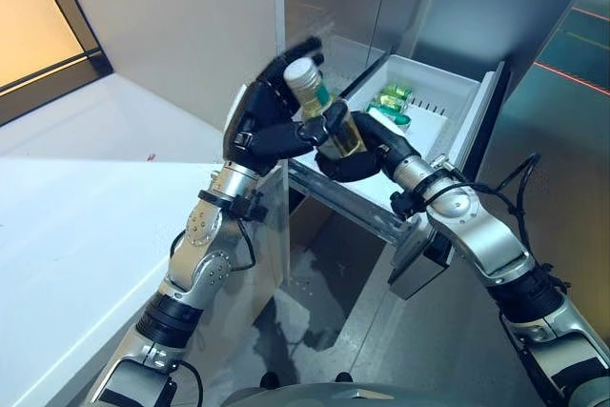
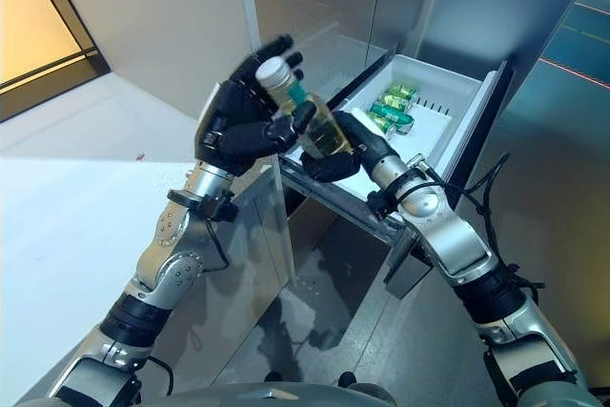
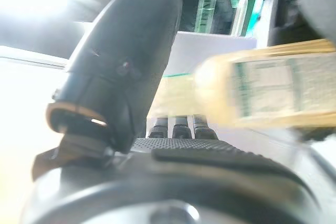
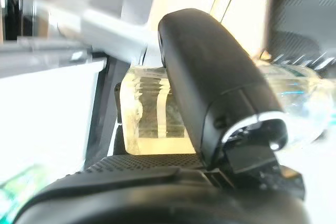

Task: Put drinks into fridge and close the fridge

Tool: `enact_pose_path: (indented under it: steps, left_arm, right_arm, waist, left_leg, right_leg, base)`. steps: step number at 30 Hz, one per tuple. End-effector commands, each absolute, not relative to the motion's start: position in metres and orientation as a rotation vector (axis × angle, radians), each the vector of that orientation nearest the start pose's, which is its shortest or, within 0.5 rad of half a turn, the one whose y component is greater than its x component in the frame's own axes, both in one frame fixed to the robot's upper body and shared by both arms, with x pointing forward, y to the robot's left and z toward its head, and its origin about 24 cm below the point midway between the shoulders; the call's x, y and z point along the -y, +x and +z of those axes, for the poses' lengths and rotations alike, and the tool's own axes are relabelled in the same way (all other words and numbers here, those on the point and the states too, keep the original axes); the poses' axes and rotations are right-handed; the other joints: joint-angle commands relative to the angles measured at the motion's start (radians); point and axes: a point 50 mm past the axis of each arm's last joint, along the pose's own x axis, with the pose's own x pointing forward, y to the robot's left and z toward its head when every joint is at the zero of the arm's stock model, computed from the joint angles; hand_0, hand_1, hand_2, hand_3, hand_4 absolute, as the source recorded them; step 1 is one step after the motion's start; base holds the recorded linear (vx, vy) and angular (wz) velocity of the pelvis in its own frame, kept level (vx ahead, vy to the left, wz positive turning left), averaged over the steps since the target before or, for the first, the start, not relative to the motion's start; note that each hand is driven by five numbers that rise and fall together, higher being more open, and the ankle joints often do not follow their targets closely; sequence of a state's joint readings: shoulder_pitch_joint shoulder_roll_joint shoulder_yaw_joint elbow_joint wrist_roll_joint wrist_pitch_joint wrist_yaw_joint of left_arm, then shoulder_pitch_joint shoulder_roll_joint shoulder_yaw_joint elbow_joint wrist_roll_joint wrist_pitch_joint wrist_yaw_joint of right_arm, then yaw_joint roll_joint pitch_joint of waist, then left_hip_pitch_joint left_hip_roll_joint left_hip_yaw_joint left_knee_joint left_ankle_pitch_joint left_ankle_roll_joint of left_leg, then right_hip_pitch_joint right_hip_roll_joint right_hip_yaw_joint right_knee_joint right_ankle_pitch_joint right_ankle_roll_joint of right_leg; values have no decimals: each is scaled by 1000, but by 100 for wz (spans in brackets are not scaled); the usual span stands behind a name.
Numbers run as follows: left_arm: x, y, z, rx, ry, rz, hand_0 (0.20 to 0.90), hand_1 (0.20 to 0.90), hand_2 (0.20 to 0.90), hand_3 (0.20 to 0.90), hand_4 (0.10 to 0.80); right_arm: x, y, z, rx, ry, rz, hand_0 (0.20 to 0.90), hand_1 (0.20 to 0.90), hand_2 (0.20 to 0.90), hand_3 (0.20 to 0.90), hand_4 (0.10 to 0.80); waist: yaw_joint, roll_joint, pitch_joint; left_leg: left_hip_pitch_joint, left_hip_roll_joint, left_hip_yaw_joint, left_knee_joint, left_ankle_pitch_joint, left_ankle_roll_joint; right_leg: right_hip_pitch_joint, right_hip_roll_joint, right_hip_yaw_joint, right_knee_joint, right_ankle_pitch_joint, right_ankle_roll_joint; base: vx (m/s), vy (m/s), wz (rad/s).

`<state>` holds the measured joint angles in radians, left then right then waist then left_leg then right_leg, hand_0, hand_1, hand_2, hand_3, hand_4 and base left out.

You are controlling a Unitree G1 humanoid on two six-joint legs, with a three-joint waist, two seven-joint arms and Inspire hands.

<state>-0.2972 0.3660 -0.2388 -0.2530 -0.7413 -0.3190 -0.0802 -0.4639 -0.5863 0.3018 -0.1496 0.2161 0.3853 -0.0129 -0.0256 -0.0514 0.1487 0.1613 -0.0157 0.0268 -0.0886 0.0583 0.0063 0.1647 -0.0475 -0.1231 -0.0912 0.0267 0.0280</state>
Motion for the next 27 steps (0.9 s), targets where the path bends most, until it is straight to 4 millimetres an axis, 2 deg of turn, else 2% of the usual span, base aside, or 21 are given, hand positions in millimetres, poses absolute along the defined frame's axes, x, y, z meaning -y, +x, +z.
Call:
enact_pose_path:
  steps: [1,5,9,11,15,18,20,21,22,23,26,27]
  left_arm:
    - [-133,234,266,1155,-368,-564,900,900,900,900,800]
    - [-133,238,271,1126,-366,-584,900,900,900,900,800]
    - [-118,247,255,917,-472,-858,900,900,900,900,800]
    - [-112,250,248,850,-472,-914,900,900,900,900,800]
    - [-95,255,215,560,-544,-1102,900,900,900,900,800]
    - [-84,254,177,269,-650,-1199,900,900,900,900,800]
    - [-81,252,159,159,-684,-1208,900,900,900,900,800]
    - [-79,249,135,39,-714,-1191,900,900,900,900,800]
    - [-79,249,129,7,-712,-1180,900,900,900,900,800]
    - [-82,243,103,-106,-684,-1153,900,900,900,900,800]
    - [-97,231,62,-269,-612,-1050,900,900,900,900,800]
    - [-98,231,59,-282,-600,-1038,900,900,900,900,800]
  right_arm:
    - [177,320,267,555,-414,-27,300,300,300,200,100]
    - [194,328,262,551,-420,-169,300,300,300,200,100]
    - [216,333,268,606,-464,-362,300,300,300,200,100]
    - [223,335,270,602,-477,-414,300,300,300,200,100]
    - [249,348,269,519,-477,-511,300,300,300,200,100]
    - [265,354,264,456,-531,-548,300,300,300,200,100]
    - [272,356,262,424,-556,-556,300,300,300,200,100]
    - [280,359,259,395,-580,-566,300,300,300,200,100]
    - [281,360,258,387,-586,-567,300,300,300,200,100]
    - [291,361,256,347,-630,-569,300,300,300,200,100]
    - [308,360,250,261,-720,-570,300,300,300,200,100]
    - [310,360,249,249,-727,-568,300,300,300,200,100]
  waist:
    - [16,-5,-109]
    - [19,0,-110]
    - [39,7,-110]
    - [46,8,-109]
    - [77,15,-109]
    - [98,21,-108]
    - [105,24,-106]
    - [115,27,-101]
    - [117,29,-101]
    - [127,32,-96]
    - [144,38,-89]
    - [145,38,-89]
  left_leg:
    - [10,-2,46,1,-79,3]
    - [11,-3,41,1,-81,3]
    - [11,-4,29,1,-81,2]
    - [12,-6,25,1,-81,1]
    - [10,-9,11,1,-78,0]
    - [7,-10,3,1,-73,-3]
    - [6,-11,-1,1,-71,-3]
    - [6,-11,-5,1,-69,-3]
    - [10,-10,-7,1,-77,-4]
    - [11,-11,-11,1,-74,-4]
    - [6,-12,-18,1,-69,-4]
    - [6,-12,-19,1,-69,-4]
  right_leg:
    - [-11,5,11,13,14,18]
    - [-6,4,8,11,12,19]
    - [-1,1,-4,10,11,21]
    - [1,-1,-9,8,12,22]
    - [5,-6,-28,4,14,24]
    - [6,-11,-46,4,17,24]
    - [7,-13,-53,4,17,24]
    - [9,-16,-61,6,16,23]
    - [14,-15,-63,6,9,24]
    - [17,-18,-71,7,8,25]
    - [17,-24,-89,9,5,27]
    - [18,-25,-91,9,4,27]
  base:
    - [8,-8,4]
    - [0,0,0]
    - [-1,-2,1]
    - [7,-2,8]
    - [20,12,10]
    - [25,23,7]
    - [25,15,17]
    - [49,11,18]
    - [69,20,21]
    - [61,17,14]
    - [35,19,15]
    - [30,13,16]
